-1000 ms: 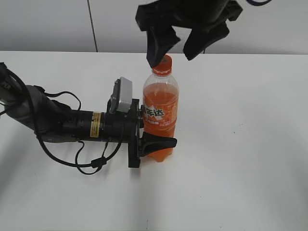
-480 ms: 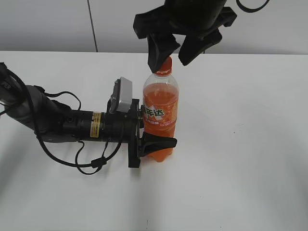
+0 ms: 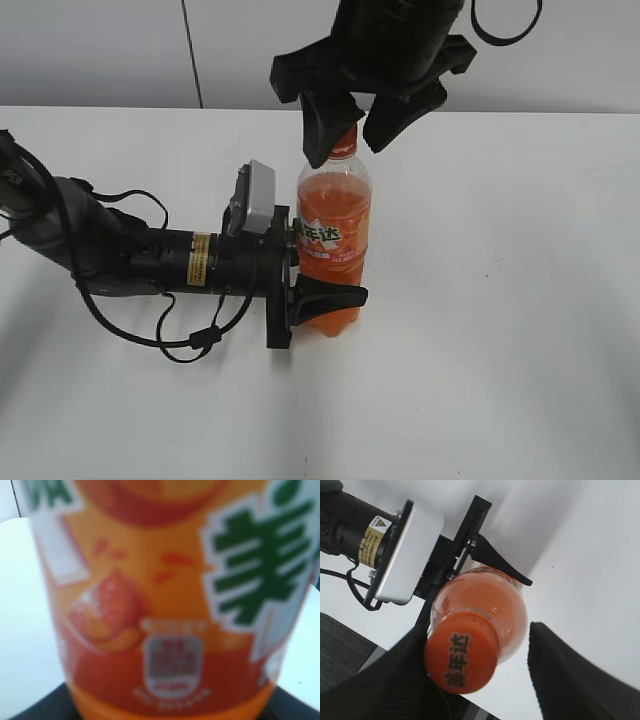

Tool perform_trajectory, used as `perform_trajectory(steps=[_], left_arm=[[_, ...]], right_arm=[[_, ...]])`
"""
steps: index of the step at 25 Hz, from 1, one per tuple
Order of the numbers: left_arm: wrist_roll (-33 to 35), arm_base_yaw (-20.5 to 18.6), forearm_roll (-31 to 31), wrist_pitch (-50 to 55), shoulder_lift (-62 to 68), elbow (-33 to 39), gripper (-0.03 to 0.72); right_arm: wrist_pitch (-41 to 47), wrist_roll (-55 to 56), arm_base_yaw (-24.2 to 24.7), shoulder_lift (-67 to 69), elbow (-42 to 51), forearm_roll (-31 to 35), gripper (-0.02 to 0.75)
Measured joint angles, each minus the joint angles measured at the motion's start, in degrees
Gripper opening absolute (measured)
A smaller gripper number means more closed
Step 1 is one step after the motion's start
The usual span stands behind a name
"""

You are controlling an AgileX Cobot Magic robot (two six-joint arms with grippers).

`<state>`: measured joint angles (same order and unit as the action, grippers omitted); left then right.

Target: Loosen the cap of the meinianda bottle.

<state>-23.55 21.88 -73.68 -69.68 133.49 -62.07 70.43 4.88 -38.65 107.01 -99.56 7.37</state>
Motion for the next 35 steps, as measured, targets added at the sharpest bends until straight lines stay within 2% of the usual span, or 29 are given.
perform_trajectory(steps=[11,23,25,27,32,35], left_arm=[[0.0,0.0,0.0,0.0,0.0,0.0,0.391],[0.0,0.0,0.0,0.1,0.0,0.0,0.391],[0.0,0.0,0.0,0.1,0.0,0.0,0.391],[-0.1,0.0,0.1,0.1,0.0,0.0,0.391],[-0.2,0.0,0.1,0.1,0.0,0.0,0.391],[-0.2,0.0,0.1,0.1,0.0,0.0,0.391]], right_arm=[[0.0,-0.2,0.0,0.2,-2.9,-0.1,0.469],[0.0,-1.7,0.0,1.3,-2.9,-0.8,0.406],[0.0,-1.7,0.0,1.3,-2.9,-0.8,0.373],[-0.2,-1.9,0.0,1.3,-2.9,-0.8,0.296],[-0.3,-7.3,0.0,1.2,-2.9,-0.9,0.294],[-0.3,-14.6,0.0,1.2,-2.9,-0.6,0.293]])
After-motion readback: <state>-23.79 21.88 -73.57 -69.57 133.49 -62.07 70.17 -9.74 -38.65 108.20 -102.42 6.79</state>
